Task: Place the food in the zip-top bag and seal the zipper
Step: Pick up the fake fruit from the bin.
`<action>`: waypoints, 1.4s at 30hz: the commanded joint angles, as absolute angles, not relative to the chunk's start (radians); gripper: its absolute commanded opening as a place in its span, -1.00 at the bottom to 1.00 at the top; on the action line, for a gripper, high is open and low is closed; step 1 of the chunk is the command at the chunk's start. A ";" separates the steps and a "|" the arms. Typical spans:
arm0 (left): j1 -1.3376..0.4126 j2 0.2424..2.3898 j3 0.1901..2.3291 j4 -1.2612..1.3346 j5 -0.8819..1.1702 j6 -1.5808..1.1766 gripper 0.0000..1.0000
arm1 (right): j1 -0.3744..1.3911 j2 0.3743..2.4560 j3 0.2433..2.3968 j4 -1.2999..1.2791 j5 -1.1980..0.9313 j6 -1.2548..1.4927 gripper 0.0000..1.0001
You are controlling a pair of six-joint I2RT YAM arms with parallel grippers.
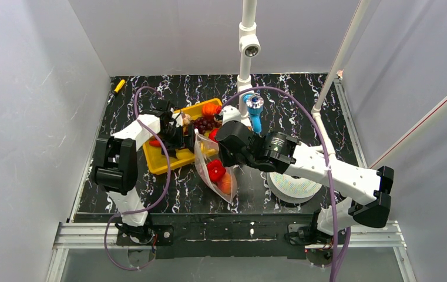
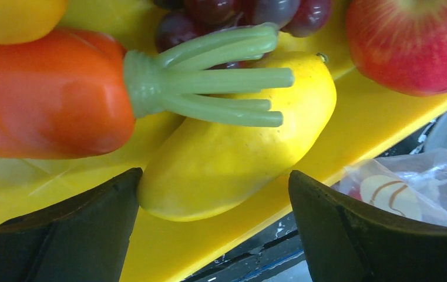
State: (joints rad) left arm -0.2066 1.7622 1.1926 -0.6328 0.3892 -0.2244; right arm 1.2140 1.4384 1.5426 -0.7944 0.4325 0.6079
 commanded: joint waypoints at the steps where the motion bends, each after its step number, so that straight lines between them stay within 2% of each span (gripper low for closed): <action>1: -0.207 1.687 1.179 -0.617 0.455 -0.219 0.50 | 1.220 1.396 1.533 -0.754 0.426 0.625 -0.97; 2: -0.207 1.679 1.177 -0.613 0.453 -0.218 0.45 | 1.220 1.396 1.531 -0.753 0.426 0.625 -0.97; 4: -0.205 1.674 1.175 -0.611 0.450 -0.215 0.23 | 1.220 1.398 1.530 -0.750 0.426 0.625 -0.97; 6: -0.206 1.682 1.176 -0.612 0.467 -0.213 0.16 | 1.220 1.403 1.534 -0.749 0.424 0.625 -0.97; 8: -0.206 1.696 1.181 -0.616 0.479 -0.210 0.24 | 1.220 1.408 1.540 -0.749 0.422 0.623 -0.97; 11: -0.206 1.709 1.184 -0.619 0.489 -0.211 0.60 | 1.220 1.417 1.547 -0.750 0.418 0.623 -0.97; 14: -0.206 1.723 1.184 -0.606 0.517 -0.218 0.76 | 1.220 1.426 1.548 -0.747 0.413 0.622 -0.97; 20: -0.211 1.762 1.157 -0.489 0.589 -0.256 0.83 | 1.220 1.438 1.555 -0.744 0.407 0.620 -0.97; 25: -0.218 1.818 1.147 -0.433 0.557 -0.296 0.68 | 1.220 1.445 1.559 -0.742 0.408 0.614 -0.97; 31: -0.221 1.850 1.161 -0.443 0.624 -0.291 0.48 | 1.220 1.443 1.556 -0.744 0.411 0.615 -0.97; 36: -0.223 1.865 1.181 -0.473 0.666 -0.267 0.03 | 1.220 1.431 1.536 -0.733 0.410 0.616 -0.97; 42: -0.221 1.846 1.188 -0.495 0.672 -0.224 -0.29 | 1.220 1.432 1.539 -0.726 0.422 0.602 -0.97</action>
